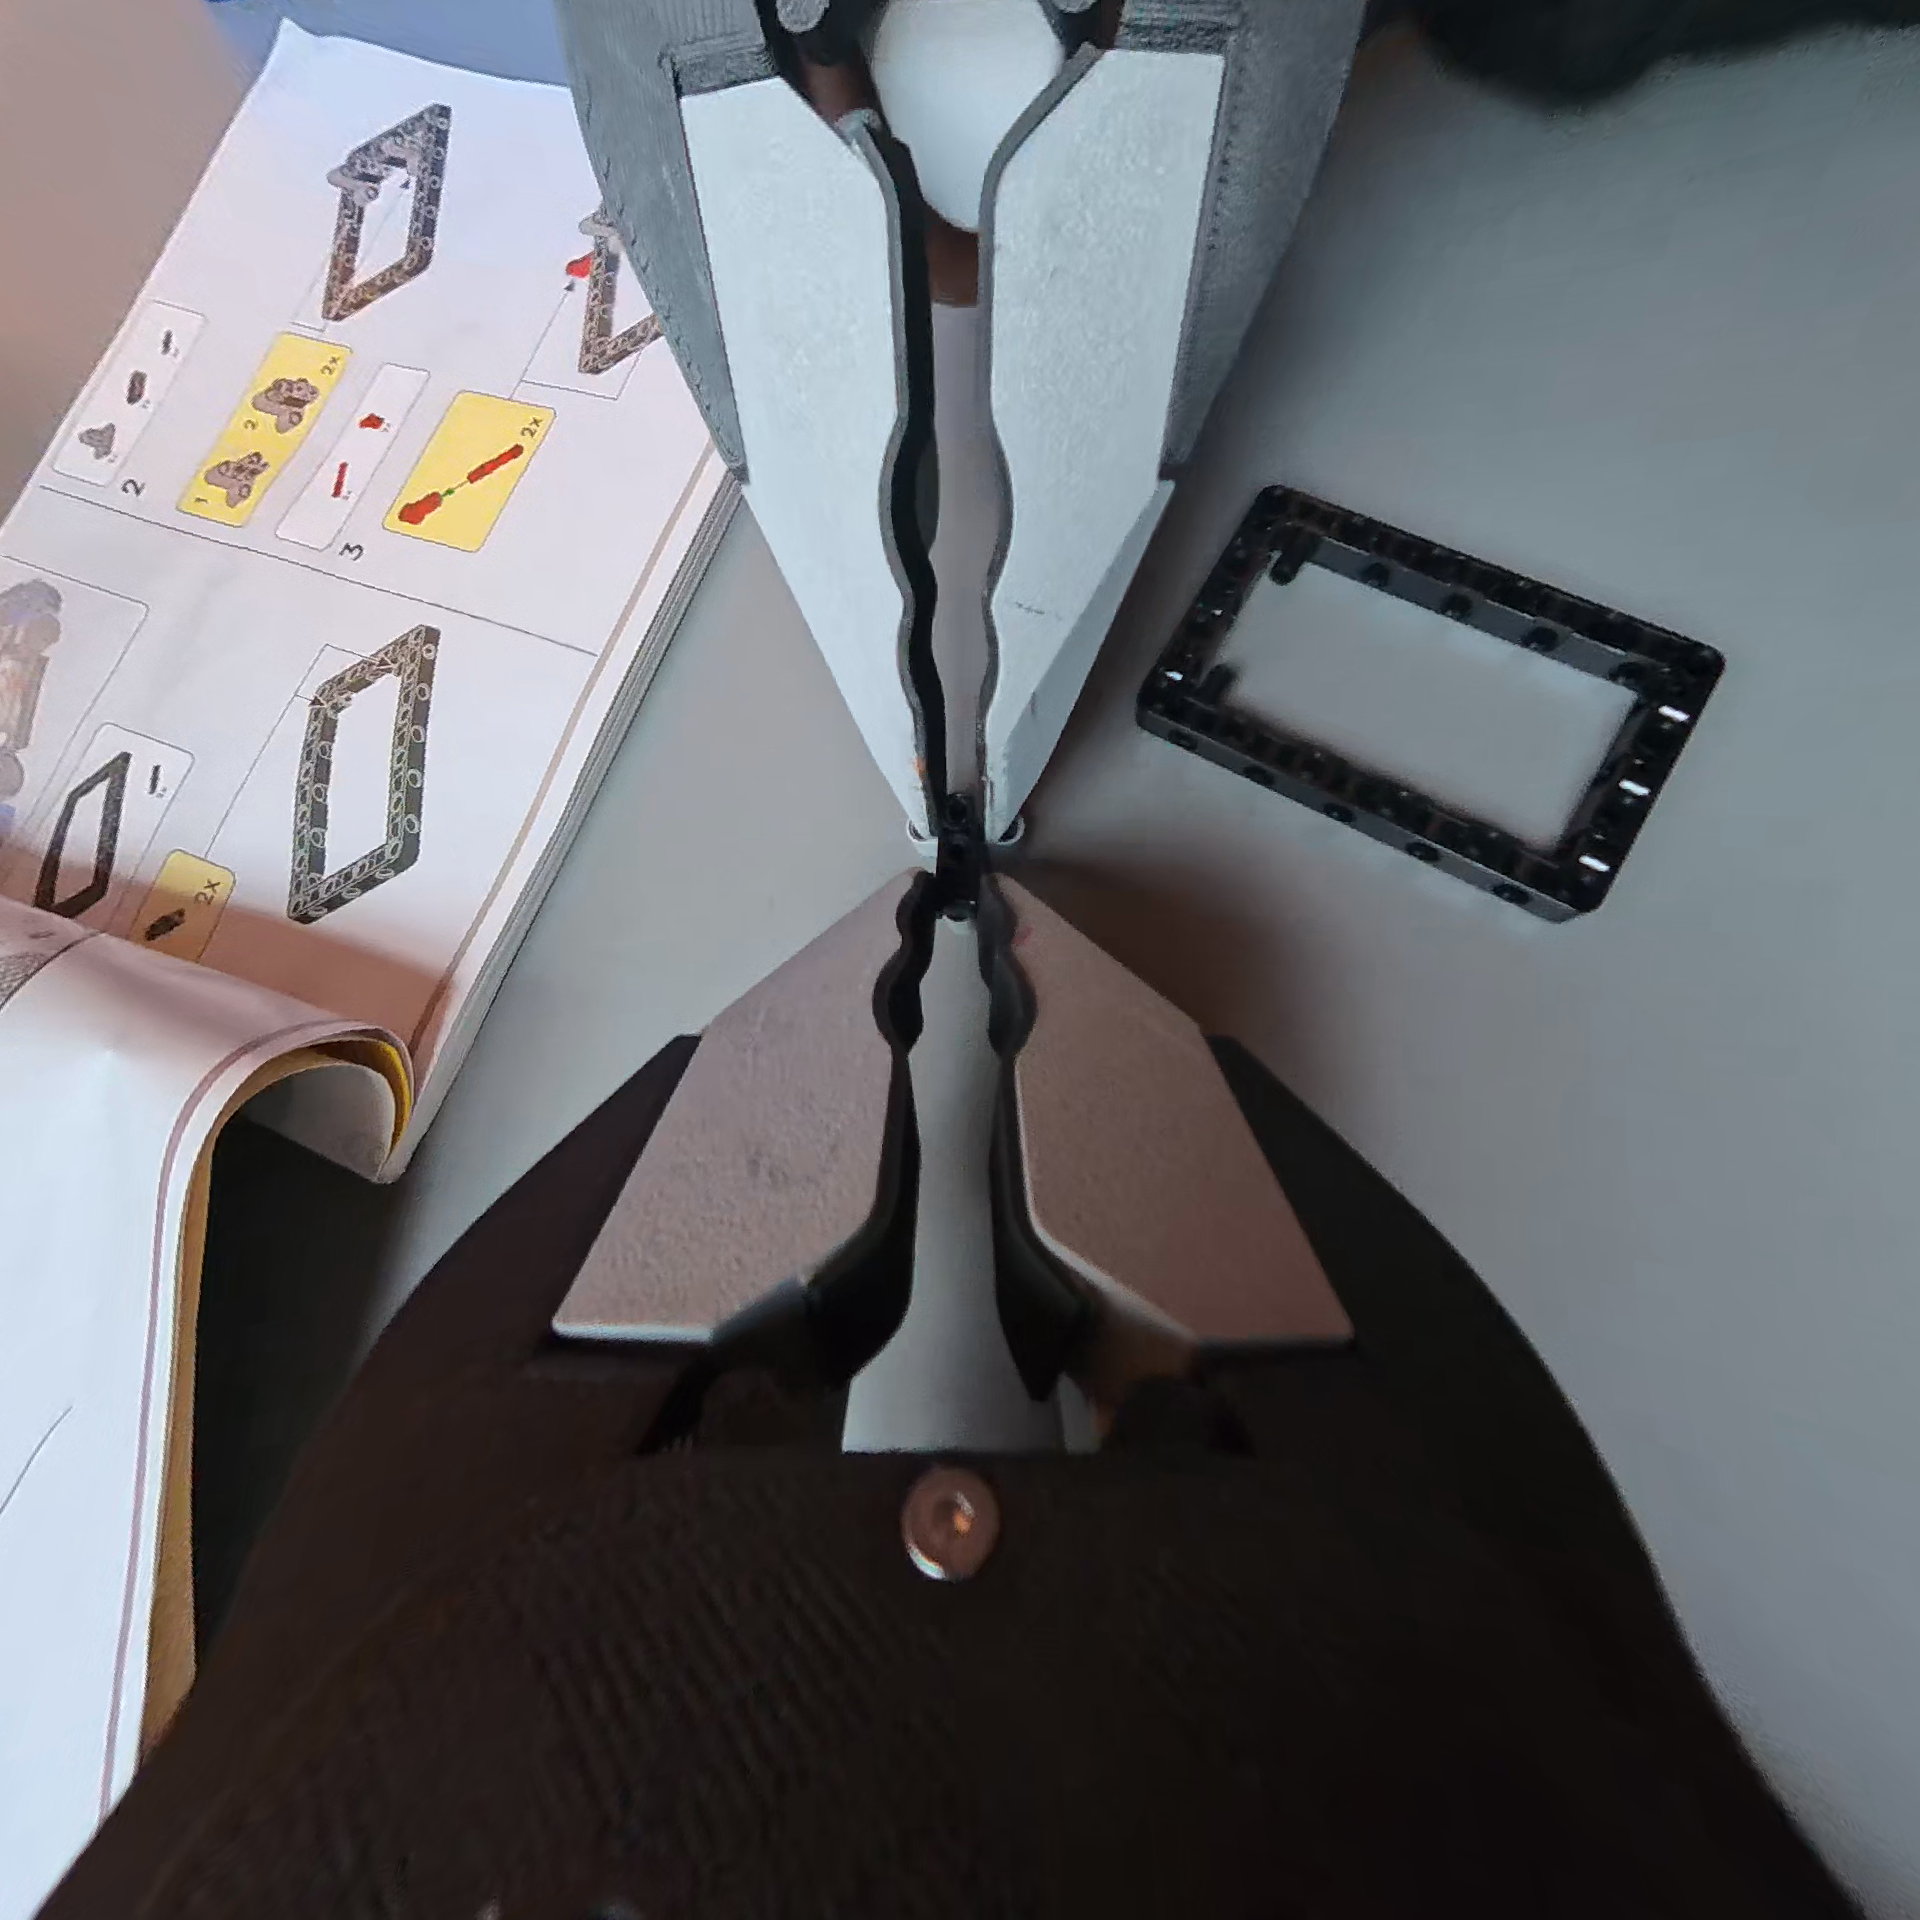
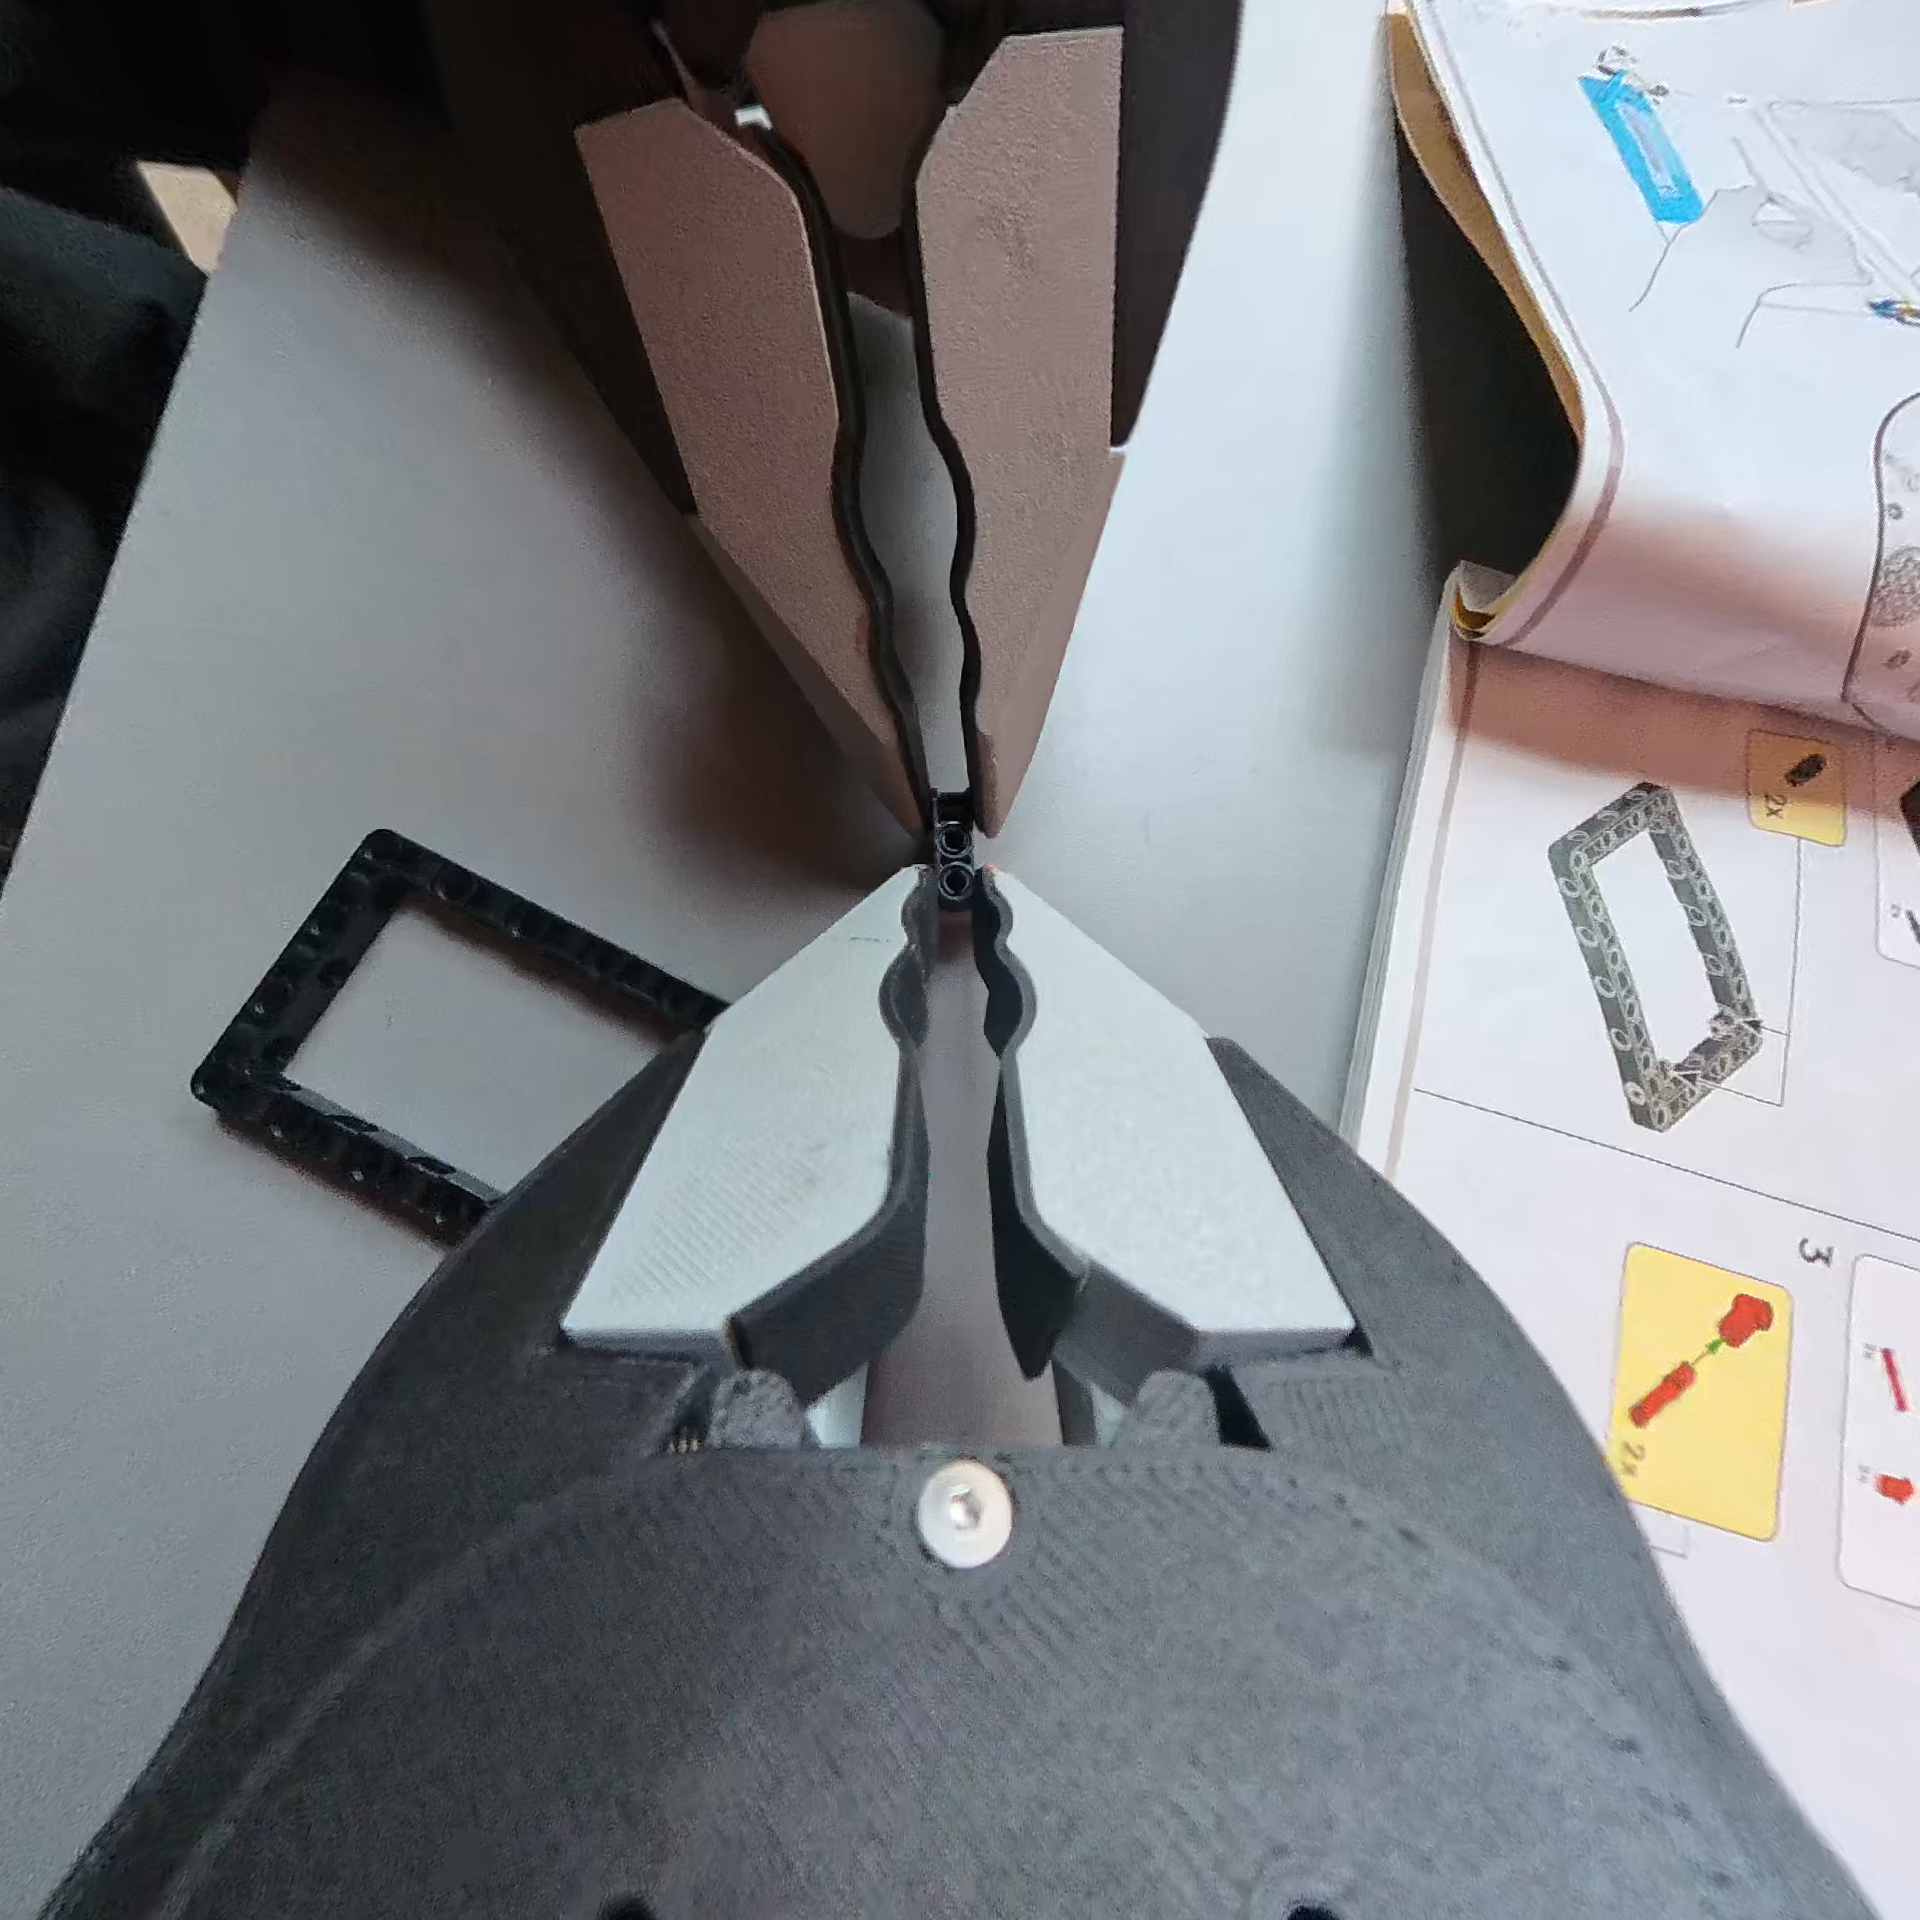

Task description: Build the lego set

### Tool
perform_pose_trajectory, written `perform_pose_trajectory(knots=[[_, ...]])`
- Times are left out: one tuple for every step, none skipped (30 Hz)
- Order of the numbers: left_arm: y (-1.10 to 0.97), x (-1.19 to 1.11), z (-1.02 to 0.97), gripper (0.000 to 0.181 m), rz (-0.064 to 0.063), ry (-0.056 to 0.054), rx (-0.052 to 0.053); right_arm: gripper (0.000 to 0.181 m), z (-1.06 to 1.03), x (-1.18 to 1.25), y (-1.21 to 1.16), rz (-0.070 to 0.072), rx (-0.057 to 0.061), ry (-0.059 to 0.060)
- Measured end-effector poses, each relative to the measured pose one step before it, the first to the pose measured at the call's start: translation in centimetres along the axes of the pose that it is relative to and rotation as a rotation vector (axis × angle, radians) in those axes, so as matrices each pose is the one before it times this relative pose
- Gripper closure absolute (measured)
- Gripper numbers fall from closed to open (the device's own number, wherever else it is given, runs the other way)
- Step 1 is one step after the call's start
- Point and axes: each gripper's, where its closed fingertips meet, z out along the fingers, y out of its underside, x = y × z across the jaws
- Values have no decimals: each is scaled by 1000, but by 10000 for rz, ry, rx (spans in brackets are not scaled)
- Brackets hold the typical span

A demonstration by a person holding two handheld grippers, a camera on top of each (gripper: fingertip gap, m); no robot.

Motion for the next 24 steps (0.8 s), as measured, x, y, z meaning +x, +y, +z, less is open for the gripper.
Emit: perform_pose_trajectory(knots=[[27,-2,-25,175,-12,11,5,177,8,-10,-81,239,187,-122],[33,11,-27,175,-15,3,-48,177,24,-7,-99,258,220,-126],[12,13,-7,175,37,-48,-16,177,20,-17,-77,261,239,-119],[-84,57,70,175,40,-13,71,172,-9,-87,94,214,27,-159],[-96,46,69,175,-48,21,84,166,-168,-300,-31,63,-1,-255],[-45,30,24,175,-49,35,63,167,-324,-18,-246,17,145,-21],[-3,8,-6,175,-20,43,49,167,-376,181,-477,31,304,138],[-1,18,-14,175,-31,44,53,167,-234,-112,-442,-7,251,-37],[-1,12,-17,175,-21,27,32,168,45,-56,-89,-13,30,1],[-16,2,10,175,-3,2,47,176,343,-4,471,-62,-282,52],[-42,97,25,175,-13,68,81,175,442,63,650,-125,-389,135],[-16,25,-7,175,-20,25,53,177,188,6,29,-180,-42,139],[5,-44,9,175,25,-43,30,177,32,69,12,-174,-70,149],[-27,-56,24,175,56,-59,28,176,-14,78,0,-87,-33,109],[-5,-40,0,175,89,-65,-1,173,-77,56,-86,-15,72,61],[-12,-1,6,175,135,-70,-3,170,-142,35,-92,14,113,18],[-7,-7,5,175,125,-81,4,170,-215,139,1,43,69,64],[-14,-8,4,175,79,-78,3,169,-279,207,45,46,61,84],[-5,-15,11,175,41,-72,-6,169,-348,218,-15,44,102,83],[-4,-13,12,175,26,-53,1,168,-449,317,-19,53,89,142],[9,-7,4,175,30,-35,16,167,-537,406,16,29,47,188],[103,-111,22,174,5,-77,-35,166,-587,430,-19,-11,69,209],[152,18,6,174,-3,15,-61,166,-582,451,-56,-24,116,227],[291,119,74,175,-11,88,-163,166,-501,387,-35,-13,117,177]])
